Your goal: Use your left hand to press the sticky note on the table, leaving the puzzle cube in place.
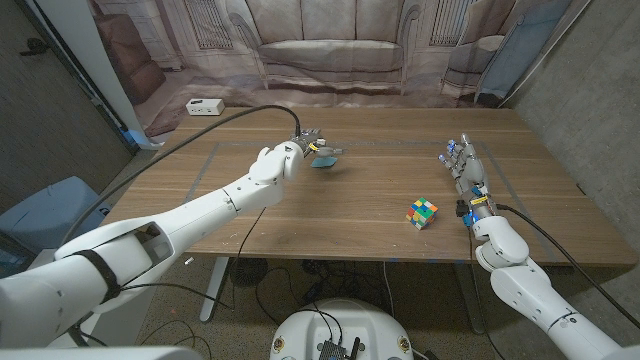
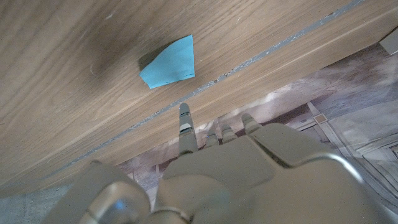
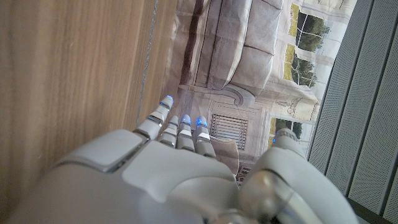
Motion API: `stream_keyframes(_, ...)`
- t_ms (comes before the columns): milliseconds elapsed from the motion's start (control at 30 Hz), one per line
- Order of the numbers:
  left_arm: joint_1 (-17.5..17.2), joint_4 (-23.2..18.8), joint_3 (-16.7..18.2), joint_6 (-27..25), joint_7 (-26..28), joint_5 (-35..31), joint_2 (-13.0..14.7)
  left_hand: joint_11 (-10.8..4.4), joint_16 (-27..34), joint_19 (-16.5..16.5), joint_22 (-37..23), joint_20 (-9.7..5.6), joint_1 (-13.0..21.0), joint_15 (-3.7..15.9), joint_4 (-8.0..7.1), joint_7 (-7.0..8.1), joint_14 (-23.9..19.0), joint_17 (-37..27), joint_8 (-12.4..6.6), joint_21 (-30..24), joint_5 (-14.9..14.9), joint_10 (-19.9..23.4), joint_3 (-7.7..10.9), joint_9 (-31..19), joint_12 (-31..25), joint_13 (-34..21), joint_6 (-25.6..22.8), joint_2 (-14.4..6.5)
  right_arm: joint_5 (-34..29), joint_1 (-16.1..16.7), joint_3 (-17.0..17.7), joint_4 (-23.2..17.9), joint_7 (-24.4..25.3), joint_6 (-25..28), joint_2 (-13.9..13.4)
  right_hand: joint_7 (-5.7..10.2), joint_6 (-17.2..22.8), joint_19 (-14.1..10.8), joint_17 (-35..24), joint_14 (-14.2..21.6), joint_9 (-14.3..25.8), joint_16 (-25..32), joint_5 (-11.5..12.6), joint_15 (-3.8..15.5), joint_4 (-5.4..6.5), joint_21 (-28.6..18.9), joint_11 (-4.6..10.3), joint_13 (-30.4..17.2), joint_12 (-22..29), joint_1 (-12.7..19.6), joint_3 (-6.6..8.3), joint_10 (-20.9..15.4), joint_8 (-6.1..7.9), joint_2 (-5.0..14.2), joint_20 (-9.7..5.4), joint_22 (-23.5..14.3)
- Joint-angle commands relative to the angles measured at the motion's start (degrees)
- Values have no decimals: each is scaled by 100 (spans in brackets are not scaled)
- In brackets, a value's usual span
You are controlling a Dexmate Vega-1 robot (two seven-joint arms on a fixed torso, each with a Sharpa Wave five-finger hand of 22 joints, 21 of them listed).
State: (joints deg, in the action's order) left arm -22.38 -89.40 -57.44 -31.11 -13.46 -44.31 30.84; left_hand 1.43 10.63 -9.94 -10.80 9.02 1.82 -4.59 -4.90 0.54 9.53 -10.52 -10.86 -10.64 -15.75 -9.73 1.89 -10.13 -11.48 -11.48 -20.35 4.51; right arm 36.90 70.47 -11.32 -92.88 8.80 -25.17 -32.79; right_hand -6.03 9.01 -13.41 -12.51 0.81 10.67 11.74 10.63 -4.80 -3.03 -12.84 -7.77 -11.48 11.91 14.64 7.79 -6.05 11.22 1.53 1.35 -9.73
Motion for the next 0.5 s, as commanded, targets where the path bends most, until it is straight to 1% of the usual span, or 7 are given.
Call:
stream_keyframes(33, 143, 214, -190, 97, -79, 34, -141, -41, 22, -1409, -14, -37, -14, -21, -25, -2, 909, -17, 2, -57, -37, -345, -29, -20, -34, 4, 2, 17, 33, 28, 15, 8, 0, -17, 31, 18, 18, -39, -7, 11, 15, 18, 33, -25, -32, 28, -6, -9, 0, -3, 21, -35, 8, 19, 0, -15)
stream_keyframes(200, 219, 298, -319, 67, -144, -62, -203, -25, 19, -1427, -14, -47, -9, -18, -32, -7, 923, -17, 8, -57, -43, -383, -40, -21, -25, 4, 22, 8, 28, 32, 23, 17, -10, -36, 27, 20, 19, -39, -6, 14, 15, 19, 33, -25, -34, 34, -7, -9, 1, -7, 18, -41, 8, 18, 2, -15)
stream_keyframes(500, 244, 381, -389, 106, -146, -54, -258, -29, 12, -1466, -15, -53, -1, -21, -45, 0, 953, -18, 17, -54, -53, -428, -59, -21, -19, 4, 63, -6, 30, 60, 45, -10, -6, -37, 13, 21, 21, -38, -2, 18, 14, 19, 33, -29, -41, 46, -3, -8, -2, -9, 15, -38, 7, 20, 7, -16)
